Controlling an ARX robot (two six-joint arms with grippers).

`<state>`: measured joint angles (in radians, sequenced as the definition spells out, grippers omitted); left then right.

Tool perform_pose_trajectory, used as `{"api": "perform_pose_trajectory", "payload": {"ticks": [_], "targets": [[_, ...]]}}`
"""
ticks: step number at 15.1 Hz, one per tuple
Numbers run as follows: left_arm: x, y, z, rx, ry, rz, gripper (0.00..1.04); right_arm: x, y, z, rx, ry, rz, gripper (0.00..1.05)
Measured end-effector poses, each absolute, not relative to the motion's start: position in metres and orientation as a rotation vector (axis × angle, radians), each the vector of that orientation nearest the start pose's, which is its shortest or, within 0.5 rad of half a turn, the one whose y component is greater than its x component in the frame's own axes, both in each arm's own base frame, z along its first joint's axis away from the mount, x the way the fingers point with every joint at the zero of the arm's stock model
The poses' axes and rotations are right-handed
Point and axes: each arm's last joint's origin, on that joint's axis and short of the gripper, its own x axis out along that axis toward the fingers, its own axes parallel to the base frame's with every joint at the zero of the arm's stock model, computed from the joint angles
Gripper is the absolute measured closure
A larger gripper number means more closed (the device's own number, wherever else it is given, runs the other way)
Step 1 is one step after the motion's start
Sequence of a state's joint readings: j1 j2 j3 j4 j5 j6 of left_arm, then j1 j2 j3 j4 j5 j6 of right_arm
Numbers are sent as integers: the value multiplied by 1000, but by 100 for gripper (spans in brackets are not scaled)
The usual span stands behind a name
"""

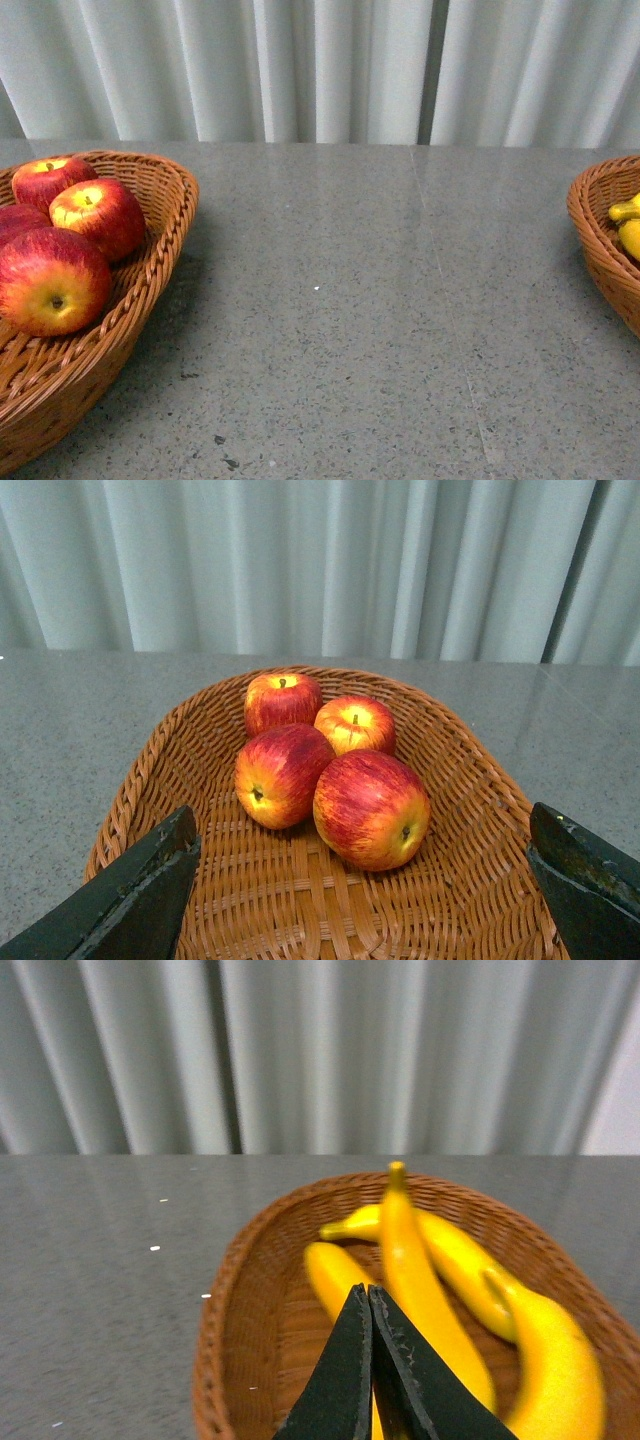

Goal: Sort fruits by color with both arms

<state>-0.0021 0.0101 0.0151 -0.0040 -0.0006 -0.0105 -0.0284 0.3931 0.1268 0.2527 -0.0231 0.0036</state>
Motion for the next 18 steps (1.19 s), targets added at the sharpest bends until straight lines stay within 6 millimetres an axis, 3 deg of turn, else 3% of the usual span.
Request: {"api": "perform_pose_trajectory", "payload": {"ticks": [7, 9, 18], "targets": [[97, 0, 168, -10, -1, -2, 7, 112, 0, 179, 3, 0, 0, 103], [97, 0, 168, -10, -2, -2, 7, 97, 0, 167, 3, 2, 0, 103], [97, 0, 168, -10, -1, -2, 7, 97, 0, 167, 2, -4, 0, 103]]}}
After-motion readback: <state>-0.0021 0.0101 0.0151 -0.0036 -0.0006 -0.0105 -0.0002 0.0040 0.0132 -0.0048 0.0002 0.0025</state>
